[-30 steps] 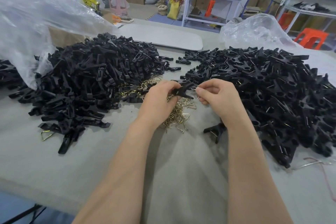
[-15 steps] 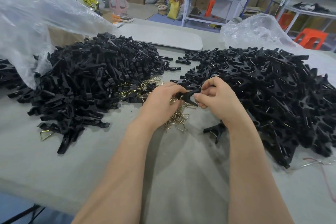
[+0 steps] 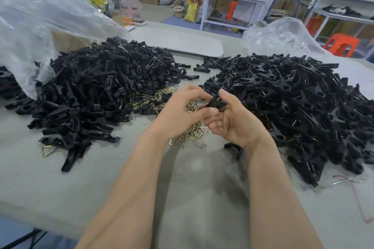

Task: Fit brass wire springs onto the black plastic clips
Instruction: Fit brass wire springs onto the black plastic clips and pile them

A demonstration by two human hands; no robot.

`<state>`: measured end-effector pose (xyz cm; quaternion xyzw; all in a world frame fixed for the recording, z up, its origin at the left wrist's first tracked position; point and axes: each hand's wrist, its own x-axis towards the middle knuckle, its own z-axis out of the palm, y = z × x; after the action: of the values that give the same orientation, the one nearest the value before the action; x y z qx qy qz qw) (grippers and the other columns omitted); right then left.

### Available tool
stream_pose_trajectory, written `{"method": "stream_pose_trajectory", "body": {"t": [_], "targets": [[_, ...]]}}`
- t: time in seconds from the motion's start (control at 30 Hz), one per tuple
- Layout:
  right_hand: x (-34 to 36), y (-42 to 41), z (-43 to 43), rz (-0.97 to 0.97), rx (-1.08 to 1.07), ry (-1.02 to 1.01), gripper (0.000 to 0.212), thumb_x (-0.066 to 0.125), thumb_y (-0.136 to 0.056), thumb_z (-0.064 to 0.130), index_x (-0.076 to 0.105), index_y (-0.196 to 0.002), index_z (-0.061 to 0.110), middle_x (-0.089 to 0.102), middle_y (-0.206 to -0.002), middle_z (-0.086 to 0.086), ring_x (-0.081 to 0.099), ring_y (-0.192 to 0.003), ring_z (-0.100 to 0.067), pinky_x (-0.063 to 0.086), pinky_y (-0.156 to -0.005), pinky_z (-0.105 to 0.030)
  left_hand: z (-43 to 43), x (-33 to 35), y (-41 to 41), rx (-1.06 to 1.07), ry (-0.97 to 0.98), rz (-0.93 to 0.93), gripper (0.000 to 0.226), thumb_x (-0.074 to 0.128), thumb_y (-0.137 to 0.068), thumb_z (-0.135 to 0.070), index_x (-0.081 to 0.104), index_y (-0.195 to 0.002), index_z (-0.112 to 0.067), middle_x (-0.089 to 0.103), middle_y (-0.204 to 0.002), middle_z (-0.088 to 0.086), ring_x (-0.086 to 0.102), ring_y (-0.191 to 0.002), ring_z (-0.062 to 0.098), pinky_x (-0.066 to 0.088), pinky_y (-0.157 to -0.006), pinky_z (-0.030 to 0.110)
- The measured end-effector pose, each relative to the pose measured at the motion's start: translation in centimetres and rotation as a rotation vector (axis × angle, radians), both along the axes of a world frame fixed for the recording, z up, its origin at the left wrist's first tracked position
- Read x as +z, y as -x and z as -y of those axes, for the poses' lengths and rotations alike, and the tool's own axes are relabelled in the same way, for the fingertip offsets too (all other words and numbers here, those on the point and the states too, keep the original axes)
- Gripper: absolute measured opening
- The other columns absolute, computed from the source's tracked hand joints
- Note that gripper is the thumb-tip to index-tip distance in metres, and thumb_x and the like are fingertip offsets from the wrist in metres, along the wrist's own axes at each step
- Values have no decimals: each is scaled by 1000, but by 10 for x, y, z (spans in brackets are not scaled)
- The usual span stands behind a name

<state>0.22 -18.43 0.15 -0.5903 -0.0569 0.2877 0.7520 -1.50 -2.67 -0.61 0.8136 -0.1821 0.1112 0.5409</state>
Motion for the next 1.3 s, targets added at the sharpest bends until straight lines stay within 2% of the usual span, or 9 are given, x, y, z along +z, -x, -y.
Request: {"method": "stream_pose_trajectory", "body": {"t": [0.33,0.43,0.57,0.73,0.9,1.03,1.1,1.2,1.3], "targets": [[-7,-2,-20,-35,-144,-179,31,66,-61,42,72,-64,11,55,-66,-5,53,-40,-6,41,-34,-13,3,6,4,-74,147,-13,26,72,-75,-25,65,-96,-39,69,-96,-15,63,-100,9,45,-99,41],[-7,-2,-19,-36,-78,-202,43,61,-64,54,74,-66,12,60,-56,-1,56,-39,-5,44,-36,-13,3,7,5,-93,276,-43,25,73,-72,-24,67,-93,-36,71,-92,-11,64,-95,13,47,-99,42],[-1,-5,-2,24,12,35,78,51,-62,74,66,-94,5,70,-69,-9,68,-57,-14,54,-51,-20,-1,1,-1,-56,113,-78,25,75,-79,-22,67,-97,-36,69,-97,-7,62,-96,12,44,-95,33],[2,-4,0,253,-193,448,20,66,-88,25,65,-79,7,63,-57,1,57,-50,-9,45,-46,-16,-1,-10,-3,-6,-137,-175,46,72,-81,-32,55,-123,-40,37,-131,-8,35,-127,5,25,-110,25],[35,-16,10,210,-724,-561,70,61,-85,48,40,-135,4,60,-114,-11,63,-105,-20,54,-89,-30,-10,2,-8,551,414,44,28,54,-95,-27,54,-122,-22,55,-123,-6,54,-108,3,45,-89,14],[20,-14,-34,455,-598,361,62,62,-89,31,37,-142,10,56,-129,-3,57,-110,-10,47,-97,-25,-22,1,-14,832,945,-45,18,39,-98,-15,55,-97,-23,58,-97,-10,57,-88,5,47,-82,25],[6,-13,-63,718,-416,700,52,57,-92,17,42,-141,21,52,-137,2,50,-117,-7,35,-102,-23,-24,-1,-17,872,926,-49,23,36,-95,-6,55,-99,-18,56,-96,-9,56,-86,6,46,-86,29],[-14,-23,-95,855,-28,1122,61,52,-91,12,32,-146,33,36,-149,-3,27,-139,-24,19,-116,-48,-22,-3,-17,898,844,-20,27,36,-91,-1,55,-103,-16,56,-99,-8,58,-96,10,47,-96,35],[-20,-26,-107,853,-48,1292,57,47,-89,6,43,-138,35,47,-138,-6,35,-132,-29,22,-110,-50,-23,-6,-18,911,830,-19,27,38,-90,-4,56,-104,-19,56,-99,-11,58,-106,14,47,-96,31]]}}
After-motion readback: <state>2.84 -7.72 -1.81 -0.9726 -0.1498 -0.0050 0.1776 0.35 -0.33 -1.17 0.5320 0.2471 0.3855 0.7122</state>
